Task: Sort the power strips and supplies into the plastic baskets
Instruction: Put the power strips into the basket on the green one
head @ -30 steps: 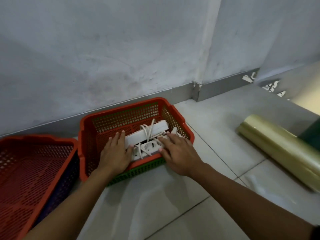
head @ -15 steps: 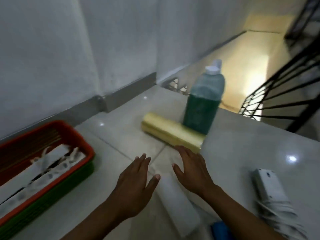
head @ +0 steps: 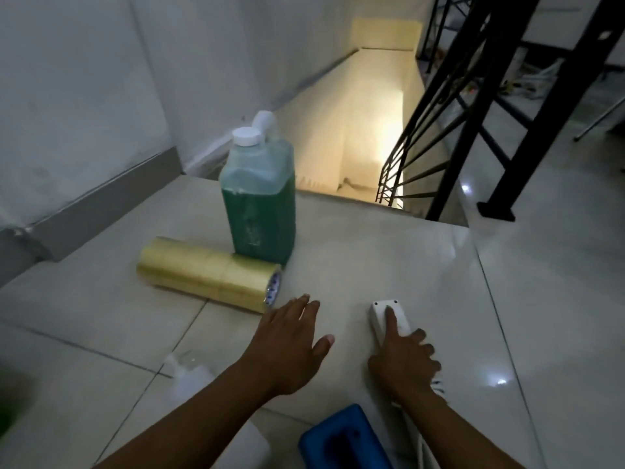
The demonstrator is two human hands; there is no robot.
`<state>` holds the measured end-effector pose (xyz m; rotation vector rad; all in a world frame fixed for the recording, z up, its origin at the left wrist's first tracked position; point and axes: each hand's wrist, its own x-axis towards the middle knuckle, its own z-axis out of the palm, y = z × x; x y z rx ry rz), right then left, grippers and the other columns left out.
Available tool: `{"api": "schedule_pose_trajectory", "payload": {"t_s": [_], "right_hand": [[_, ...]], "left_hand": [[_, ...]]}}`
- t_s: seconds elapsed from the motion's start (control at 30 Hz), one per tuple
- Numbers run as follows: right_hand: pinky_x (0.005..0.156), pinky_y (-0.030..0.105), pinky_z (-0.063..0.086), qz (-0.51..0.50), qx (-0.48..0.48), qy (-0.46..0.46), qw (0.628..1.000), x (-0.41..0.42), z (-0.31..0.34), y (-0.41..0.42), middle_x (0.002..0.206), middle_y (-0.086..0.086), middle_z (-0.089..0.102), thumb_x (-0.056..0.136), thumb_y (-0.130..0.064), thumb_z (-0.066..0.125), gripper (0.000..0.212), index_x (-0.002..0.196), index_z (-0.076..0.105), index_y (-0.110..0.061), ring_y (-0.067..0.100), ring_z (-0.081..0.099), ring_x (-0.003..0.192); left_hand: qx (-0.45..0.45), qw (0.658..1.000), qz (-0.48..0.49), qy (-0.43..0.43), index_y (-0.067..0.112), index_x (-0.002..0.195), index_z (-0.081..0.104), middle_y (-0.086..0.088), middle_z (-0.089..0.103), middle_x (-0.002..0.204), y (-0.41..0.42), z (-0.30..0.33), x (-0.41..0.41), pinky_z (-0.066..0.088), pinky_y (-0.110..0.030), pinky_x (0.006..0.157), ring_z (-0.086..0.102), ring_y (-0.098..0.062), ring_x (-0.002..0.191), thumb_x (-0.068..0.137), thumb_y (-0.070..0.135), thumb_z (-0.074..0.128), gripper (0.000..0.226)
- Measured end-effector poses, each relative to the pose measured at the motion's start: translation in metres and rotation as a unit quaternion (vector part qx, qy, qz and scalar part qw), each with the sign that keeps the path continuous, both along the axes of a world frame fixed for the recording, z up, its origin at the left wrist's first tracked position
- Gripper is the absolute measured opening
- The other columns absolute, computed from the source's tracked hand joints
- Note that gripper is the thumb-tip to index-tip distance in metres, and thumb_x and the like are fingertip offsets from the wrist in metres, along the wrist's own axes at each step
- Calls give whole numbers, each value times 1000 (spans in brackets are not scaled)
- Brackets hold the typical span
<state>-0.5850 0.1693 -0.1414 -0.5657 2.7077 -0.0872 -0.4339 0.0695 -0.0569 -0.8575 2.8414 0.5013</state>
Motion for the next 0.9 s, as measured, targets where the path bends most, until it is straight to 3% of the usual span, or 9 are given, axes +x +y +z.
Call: {"api": "schedule_pose_trajectory", "payload": {"t_s": [0.2,0.43,0.57,0.63,0.73,0.77,0.83,0.9], "right_hand": [[95,44,38,102,-27,56,993,3,3,-6,140,11,35,88,-19,53,78,147,9,-44,32,38,123],[100,45,30,261,-112,87,955,24,11,-26,142,12,33,85,-16,55,81,146,11,-46,34,37,121],[102,50,30,389,-200,118,891,43,34,-47,139,15,40,83,-13,59,77,143,23,-46,37,41,119],[98,54,36,453,-234,148,847,60,48,-57,133,17,48,81,-11,62,75,140,29,-44,39,47,114],[91,54,42,513,-282,166,794,89,69,-70,125,18,55,75,-7,63,71,132,37,-39,39,52,108],[92,55,41,529,-293,168,779,97,76,-73,125,18,54,74,-6,62,68,130,40,-36,39,51,109],[95,55,40,561,-311,165,750,118,91,-79,128,18,54,75,-7,57,60,129,47,-33,40,50,113],[95,54,41,594,-322,171,718,139,100,-84,128,19,55,75,-8,53,58,129,51,-30,39,51,114]], "left_hand": [[53,997,47,-12,18,151,10,-1,12,160,1,-22,8,20,-32,117,18,-17,146,97,48,31,65],[43,996,70,20,22,150,9,3,17,158,-9,-12,27,32,-31,112,33,-15,139,92,39,52,74],[-52,995,82,37,18,151,-3,-1,2,161,-23,-5,40,30,-31,114,25,-17,144,86,42,61,94],[-104,990,82,42,14,151,0,-4,1,161,-29,0,57,31,-37,114,21,-21,146,77,44,70,106],[-203,975,59,74,7,143,32,-15,38,150,-39,6,91,48,-49,93,46,-32,133,44,46,90,121],[-230,968,57,85,7,139,37,-16,45,145,-42,9,101,48,-50,91,46,-32,131,39,47,91,120],[-273,955,60,99,9,133,41,-16,53,139,-42,16,126,36,-47,98,38,-29,130,41,48,89,110],[-308,943,72,104,10,126,46,-15,63,127,-42,25,152,30,-42,96,42,-27,121,45,47,87,98]]}}
